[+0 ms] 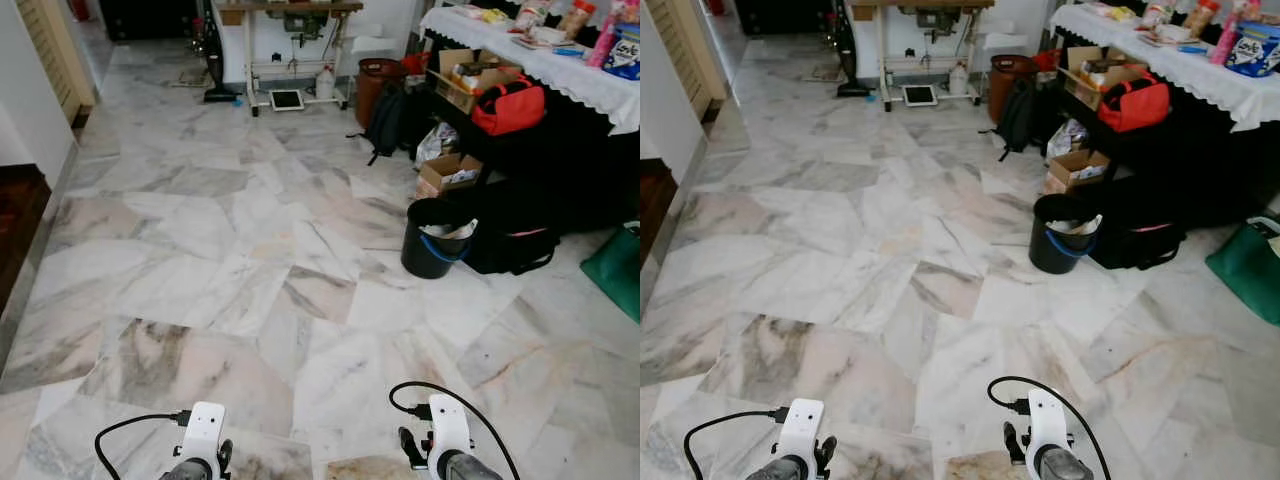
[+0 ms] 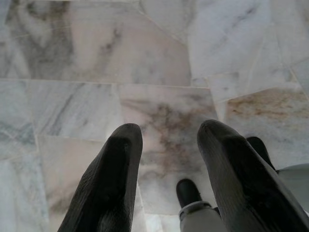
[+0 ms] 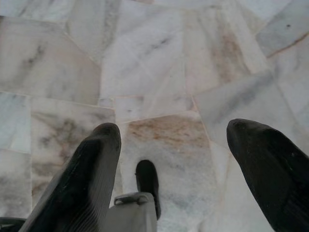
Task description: Setting the table
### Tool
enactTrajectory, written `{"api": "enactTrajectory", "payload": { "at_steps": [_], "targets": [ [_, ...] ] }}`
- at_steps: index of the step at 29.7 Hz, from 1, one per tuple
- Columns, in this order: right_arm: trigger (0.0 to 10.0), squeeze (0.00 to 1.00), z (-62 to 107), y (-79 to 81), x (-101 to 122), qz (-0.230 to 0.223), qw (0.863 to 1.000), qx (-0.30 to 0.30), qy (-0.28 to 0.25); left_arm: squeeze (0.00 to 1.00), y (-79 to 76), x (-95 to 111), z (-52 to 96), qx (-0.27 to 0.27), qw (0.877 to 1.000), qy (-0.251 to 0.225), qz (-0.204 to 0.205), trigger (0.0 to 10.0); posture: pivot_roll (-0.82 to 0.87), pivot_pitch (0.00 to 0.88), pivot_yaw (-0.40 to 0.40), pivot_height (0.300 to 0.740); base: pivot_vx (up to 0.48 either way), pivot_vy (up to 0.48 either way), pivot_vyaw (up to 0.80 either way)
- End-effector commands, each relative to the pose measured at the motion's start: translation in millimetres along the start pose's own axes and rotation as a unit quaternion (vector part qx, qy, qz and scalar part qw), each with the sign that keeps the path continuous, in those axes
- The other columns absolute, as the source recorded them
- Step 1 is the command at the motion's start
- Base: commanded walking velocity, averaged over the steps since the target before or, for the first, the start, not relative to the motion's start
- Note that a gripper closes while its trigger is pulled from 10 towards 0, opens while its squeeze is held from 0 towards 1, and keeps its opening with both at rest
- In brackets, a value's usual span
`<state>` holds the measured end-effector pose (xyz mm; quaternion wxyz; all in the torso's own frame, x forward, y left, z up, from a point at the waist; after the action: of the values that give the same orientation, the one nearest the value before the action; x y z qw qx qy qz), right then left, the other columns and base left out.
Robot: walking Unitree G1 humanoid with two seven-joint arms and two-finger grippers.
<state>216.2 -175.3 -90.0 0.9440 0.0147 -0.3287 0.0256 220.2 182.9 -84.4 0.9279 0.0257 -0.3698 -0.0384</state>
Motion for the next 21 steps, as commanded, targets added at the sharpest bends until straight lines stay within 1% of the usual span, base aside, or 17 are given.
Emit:
{"api": "enactTrajectory", "payload": {
  "at_steps": [1, 16, 21],
  "targets": [
    [10.0, 0.0, -0.2, -1.8, 2.5, -0.004, 1.0, -0.004, -0.004, 0.0, -0.5, 1.3, -0.3, 0.0, 1.0, -0.002, -0.009, 10.0, 0.01, 0.0, -0.024, 0.74, 0.0, 0.0, -0.68],
    [10.0, 0.0, -0.7, -0.8, 4.9, -0.002, 1.0, -0.002, -0.006, 0.0, -0.6, 2.4, -0.5, -0.001, 1.0, -0.004, -0.016, 10.0, 0.02, 0.0, -0.027, 0.74, 0.0, 0.0, -0.68],
    [10.0, 0.0, -1.0, 0.2, 5.6, 0.0, 1.0, 0.0, -0.006, 0.0, -0.5, 2.7, -0.6, -0.001, 1.0, -0.004, -0.019, 10.0, 0.02, 0.0, -0.029, 0.74, 0.0, -0.245, -0.68]
  ]
}}
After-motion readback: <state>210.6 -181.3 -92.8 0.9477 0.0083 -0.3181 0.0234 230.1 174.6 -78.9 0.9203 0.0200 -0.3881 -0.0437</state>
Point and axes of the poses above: a point about 5 cm out from each wrist's last joint towards the gripper, its own z axis pointing back from the gripper into the wrist, its own x axis along the axis of the wrist's last joint, y = z × x, the point moved 2 cm from there along -z, pointing out of the wrist towards the gripper, and after that the axes turned 2 degrees about z, right-handed, at the moved point
